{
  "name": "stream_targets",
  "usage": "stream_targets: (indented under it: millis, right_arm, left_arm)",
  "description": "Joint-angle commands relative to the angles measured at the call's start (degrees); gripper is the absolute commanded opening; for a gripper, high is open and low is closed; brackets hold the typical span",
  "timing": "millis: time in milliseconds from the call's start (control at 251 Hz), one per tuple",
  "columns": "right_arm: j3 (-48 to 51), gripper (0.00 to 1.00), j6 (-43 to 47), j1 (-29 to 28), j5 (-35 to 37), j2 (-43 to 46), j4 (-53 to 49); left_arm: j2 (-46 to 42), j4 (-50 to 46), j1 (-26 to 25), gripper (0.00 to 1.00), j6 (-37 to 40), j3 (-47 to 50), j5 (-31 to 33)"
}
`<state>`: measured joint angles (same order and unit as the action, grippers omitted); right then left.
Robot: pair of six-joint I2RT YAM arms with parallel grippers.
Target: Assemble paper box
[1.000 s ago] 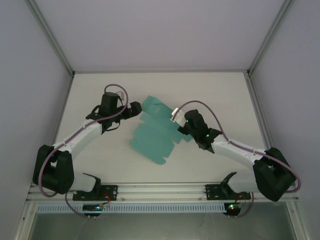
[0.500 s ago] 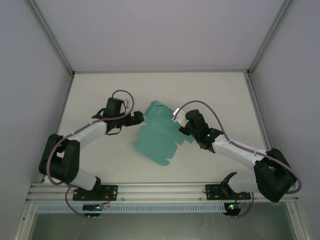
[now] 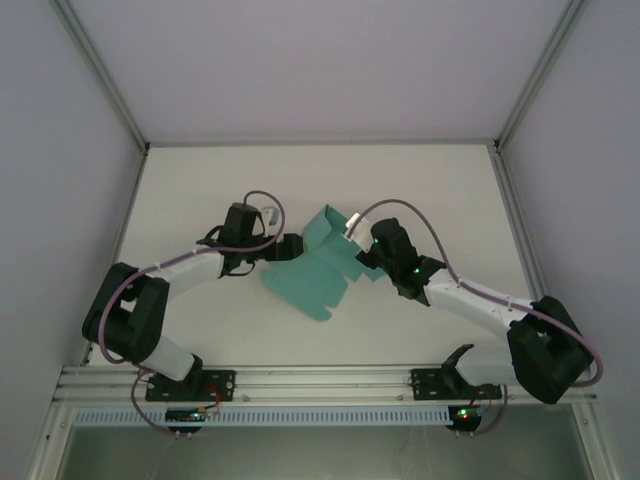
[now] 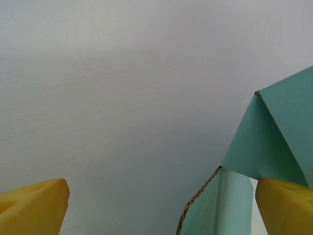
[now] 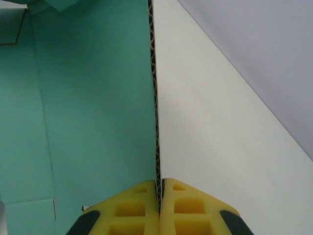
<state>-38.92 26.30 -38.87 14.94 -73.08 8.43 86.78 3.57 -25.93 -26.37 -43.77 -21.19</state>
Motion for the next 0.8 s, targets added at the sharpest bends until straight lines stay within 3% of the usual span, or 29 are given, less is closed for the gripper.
stream_targets:
  millis: [0,259,431,643,798]
  right_arm:
    - [-1.34,0.0,0.33,-1.14,-2.57,-0.51,1.33]
    - [-4.2,0.01,23.42,-1.52,3.08,-2.07,-2.37]
    - [-5.74,0.03,39.52,-1.85,9.38,-9.04,3.81]
    - [-3.7,0.03,56.15,-2.3,11.21,-17.96,24.66]
    - [-3.28,0.03,60.15,-2.35,8.92,-21.66,32.78]
  left_arm:
    - [-0.34,3.7,-0.85,0.97,0.07,0.38,0.87]
    - [-7.32,-8.71,2.78,0.99,-0.53,-0.35,8.78]
    - [-9.55,-15.44,7.45,1.0,-1.25,-0.01,14.86]
    - [-4.83,-7.19,10.29,1.0,2.24,-0.65,8.09]
    - [-2.3,1.56,9.68,0.95,5.5,0.17,1.42]
